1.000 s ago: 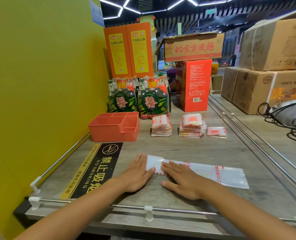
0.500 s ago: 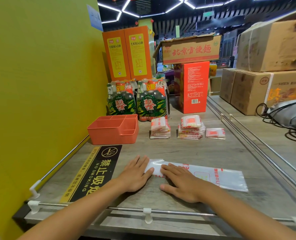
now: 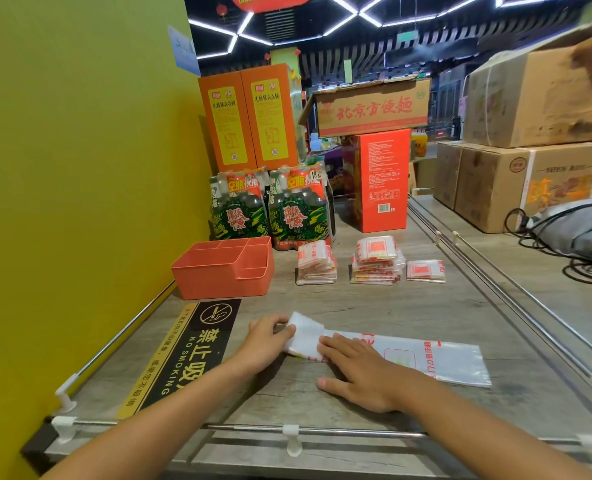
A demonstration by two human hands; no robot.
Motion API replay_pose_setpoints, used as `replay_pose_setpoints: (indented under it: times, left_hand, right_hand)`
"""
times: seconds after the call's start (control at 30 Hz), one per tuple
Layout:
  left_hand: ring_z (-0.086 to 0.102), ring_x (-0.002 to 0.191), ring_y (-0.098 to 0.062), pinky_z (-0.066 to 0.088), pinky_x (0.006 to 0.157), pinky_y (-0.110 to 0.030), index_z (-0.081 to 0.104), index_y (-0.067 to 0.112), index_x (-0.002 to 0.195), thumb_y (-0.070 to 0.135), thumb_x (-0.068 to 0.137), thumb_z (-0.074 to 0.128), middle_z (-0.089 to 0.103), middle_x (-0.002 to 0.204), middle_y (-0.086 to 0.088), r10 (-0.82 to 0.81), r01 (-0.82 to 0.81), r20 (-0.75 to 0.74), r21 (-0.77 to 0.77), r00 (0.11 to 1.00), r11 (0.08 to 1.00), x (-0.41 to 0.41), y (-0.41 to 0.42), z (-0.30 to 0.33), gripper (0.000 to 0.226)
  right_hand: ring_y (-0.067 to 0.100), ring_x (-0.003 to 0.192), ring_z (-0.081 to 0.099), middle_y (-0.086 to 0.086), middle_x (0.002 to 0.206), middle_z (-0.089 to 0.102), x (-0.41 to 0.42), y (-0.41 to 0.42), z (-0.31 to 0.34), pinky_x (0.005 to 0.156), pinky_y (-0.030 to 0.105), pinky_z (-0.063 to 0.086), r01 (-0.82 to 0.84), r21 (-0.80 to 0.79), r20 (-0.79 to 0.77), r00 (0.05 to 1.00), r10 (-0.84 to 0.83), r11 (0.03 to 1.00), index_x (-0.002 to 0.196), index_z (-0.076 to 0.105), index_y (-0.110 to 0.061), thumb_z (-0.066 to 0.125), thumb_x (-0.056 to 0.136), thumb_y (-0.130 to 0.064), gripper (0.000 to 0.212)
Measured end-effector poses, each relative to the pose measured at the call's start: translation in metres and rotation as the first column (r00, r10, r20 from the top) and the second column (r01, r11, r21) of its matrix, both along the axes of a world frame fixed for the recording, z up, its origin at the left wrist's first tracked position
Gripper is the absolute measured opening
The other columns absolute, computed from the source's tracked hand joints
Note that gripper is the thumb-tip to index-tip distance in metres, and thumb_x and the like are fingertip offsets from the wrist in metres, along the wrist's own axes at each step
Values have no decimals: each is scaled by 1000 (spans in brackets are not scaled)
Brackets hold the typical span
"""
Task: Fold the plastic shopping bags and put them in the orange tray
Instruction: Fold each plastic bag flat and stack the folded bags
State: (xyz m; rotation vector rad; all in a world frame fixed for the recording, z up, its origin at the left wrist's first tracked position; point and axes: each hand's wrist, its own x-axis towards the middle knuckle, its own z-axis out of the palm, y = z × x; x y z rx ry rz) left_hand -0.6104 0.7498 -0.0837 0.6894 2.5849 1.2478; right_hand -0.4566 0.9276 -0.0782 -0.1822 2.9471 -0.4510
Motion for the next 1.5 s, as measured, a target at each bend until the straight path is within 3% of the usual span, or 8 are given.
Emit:
replay_pose_setpoints:
  times: [0.13, 0.2, 0.47, 0.6, 0.73, 0.9, 1.17, 1.5]
  left_hand:
    - [67, 104, -23, 57, 94, -40, 63, 13, 123, 26, 100, 59, 67, 117, -13, 6, -144, 384, 333, 923, 932, 7, 11, 4, 26]
    - [70, 99, -24, 60, 82, -34, 60, 11, 123, 18, 102, 57, 69, 113, -15, -10, -155, 418, 359, 908, 920, 16, 17, 5, 23]
    - [66, 92, -24, 60, 82, -46, 53, 19, 105, 6, 93, 62, 63, 106, -8, 355, -400, 193, 309, 915, 863, -5, -3, 16, 20]
    - [61, 89, -14, 53, 63, -28, 53, 18, 104, 2, 90, 65, 60, 105, -4, 431, -399, -48, 298, 901, 867, -9, -18, 26, 23]
    - [60, 89, -5, 61, 60, -28, 59, 18, 108, 5, 94, 64, 59, 111, 2, 257, -188, -238, 276, 937, 943, 2, -12, 22, 19]
    - [55, 114, -5, 42, 96, -15, 65, 23, 126, 11, 96, 59, 63, 122, 10, -87, 71, -554, -50, 828, 996, 9, 4, 11, 33]
    - [28, 148, -10, 23, 123, -28, 27, 20, 158, 11, 102, 47, 31, 162, 1, -363, 259, -407, -289, 838, 922, 0, 5, -13, 61]
    - [1, 153, -6, -1, 126, -28, 15, 17, 160, 9, 106, 33, 11, 167, 2, -523, 380, -309, -418, 795, 825, -12, -6, -17, 58]
  right_hand:
    - [10, 154, -9, -7, 169, -6, 2, 0, 2, 120, 28, -7, -4, -21, 1, 1000, 4, 1000, 162, 4, -24, 33, 103, -60, 75]
    - [11, 154, -8, -7, 169, -6, 3, 0, 3, 119, 27, -7, -1, -25, -1, 1000, 1, 1000, 162, 4, -24, 34, 103, -60, 75]
    - [10, 154, -8, -7, 169, -7, 6, 7, 3, 117, 23, -10, 24, 8, -69, 997, -23, 1000, 162, 4, -26, 34, 103, -60, 75]
    - [11, 154, -8, -7, 169, -3, 5, 6, 4, 120, 28, -9, 11, 37, -39, 999, -9, 999, 162, 7, -29, 30, 103, -62, 72]
    - [11, 154, -8, -7, 169, -3, 4, 4, 3, 122, 31, -7, 2, 37, -24, 1000, -1, 999, 162, 7, -29, 25, 97, -68, 77]
    - [11, 154, -7, -6, 169, -2, 2, 3, 2, 122, 30, -6, 4, 41, -37, 999, -2, 999, 162, 9, -28, 30, 103, -61, 71]
    - [11, 154, -9, -6, 169, -4, 2, 4, 0, 121, 30, -8, 1, 44, -27, 1000, 0, 999, 162, 7, -27, 29, 104, -59, 70]
    - [11, 154, -5, -7, 169, -2, -2, 6, -3, 123, 31, -4, 16, 9, -51, 999, -15, 1000, 162, 5, -27, 33, 102, -62, 75]
